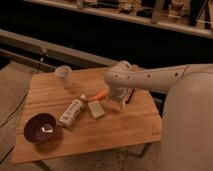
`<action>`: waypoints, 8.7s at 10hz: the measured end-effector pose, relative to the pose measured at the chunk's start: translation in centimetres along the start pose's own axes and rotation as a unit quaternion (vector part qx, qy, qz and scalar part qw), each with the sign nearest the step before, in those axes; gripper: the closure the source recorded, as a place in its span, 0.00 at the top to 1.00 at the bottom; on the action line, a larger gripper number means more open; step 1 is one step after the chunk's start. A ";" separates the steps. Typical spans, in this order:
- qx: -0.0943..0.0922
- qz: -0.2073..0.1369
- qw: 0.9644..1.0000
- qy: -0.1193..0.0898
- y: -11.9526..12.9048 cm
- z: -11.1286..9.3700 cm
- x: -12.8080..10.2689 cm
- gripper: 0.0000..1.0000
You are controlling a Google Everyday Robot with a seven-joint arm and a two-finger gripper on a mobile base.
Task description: Push the eraser across the table
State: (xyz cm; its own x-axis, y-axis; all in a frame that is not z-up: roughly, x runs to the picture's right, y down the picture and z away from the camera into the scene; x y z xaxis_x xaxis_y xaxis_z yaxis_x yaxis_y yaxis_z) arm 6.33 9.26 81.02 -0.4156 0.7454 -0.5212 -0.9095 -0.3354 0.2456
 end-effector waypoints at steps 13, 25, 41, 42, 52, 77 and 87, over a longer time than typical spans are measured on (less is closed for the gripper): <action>-0.002 0.041 0.999 0.003 -4.8 2.5 -2.5 0.29; 0.011 0.012 1.000 -0.001 -4.1 2.6 -5.2 0.00; 0.049 -0.023 0.999 0.000 -2.9 3.0 -10.4 0.00; 0.053 -0.027 0.998 0.000 -2.7 3.1 -10.9 0.00; 0.090 -0.062 0.994 -0.019 -1.7 3.3 -14.4 0.00; 0.169 -0.043 0.984 0.026 0.2 -1.8 -5.8 0.00; 0.157 -0.033 0.985 0.060 -3.0 5.2 -11.6 0.00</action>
State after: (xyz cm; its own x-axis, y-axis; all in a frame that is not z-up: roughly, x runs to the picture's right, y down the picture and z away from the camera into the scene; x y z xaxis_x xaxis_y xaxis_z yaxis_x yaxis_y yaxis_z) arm 13.94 4.62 90.60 -0.3709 0.6802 -0.6323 -0.8949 -0.0800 0.4390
